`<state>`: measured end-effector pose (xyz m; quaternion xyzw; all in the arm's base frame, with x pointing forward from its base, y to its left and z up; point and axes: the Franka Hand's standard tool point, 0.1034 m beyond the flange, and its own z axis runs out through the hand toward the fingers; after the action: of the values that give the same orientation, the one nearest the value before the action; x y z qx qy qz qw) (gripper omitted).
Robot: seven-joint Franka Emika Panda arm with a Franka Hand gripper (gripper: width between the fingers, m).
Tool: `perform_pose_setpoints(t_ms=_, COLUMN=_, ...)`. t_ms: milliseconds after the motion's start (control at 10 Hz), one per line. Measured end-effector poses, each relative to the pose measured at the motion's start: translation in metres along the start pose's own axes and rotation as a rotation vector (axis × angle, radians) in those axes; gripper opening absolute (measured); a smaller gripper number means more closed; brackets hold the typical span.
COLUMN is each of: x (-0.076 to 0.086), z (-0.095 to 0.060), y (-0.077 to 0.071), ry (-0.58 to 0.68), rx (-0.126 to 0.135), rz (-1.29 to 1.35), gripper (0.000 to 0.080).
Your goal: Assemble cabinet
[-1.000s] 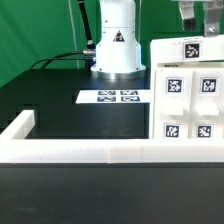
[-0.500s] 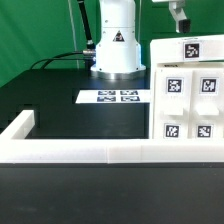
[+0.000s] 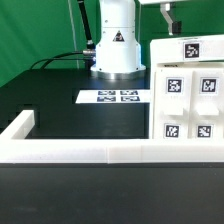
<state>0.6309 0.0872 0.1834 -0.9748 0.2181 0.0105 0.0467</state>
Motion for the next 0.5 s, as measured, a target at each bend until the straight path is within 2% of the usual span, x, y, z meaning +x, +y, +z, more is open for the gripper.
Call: perform_pose_setpoints(t_ms=500, x=0.003, z=0.0034, y=0.0091, ry=-0.013, rx=-0.009, rz=-0.607, gripper=0.0797)
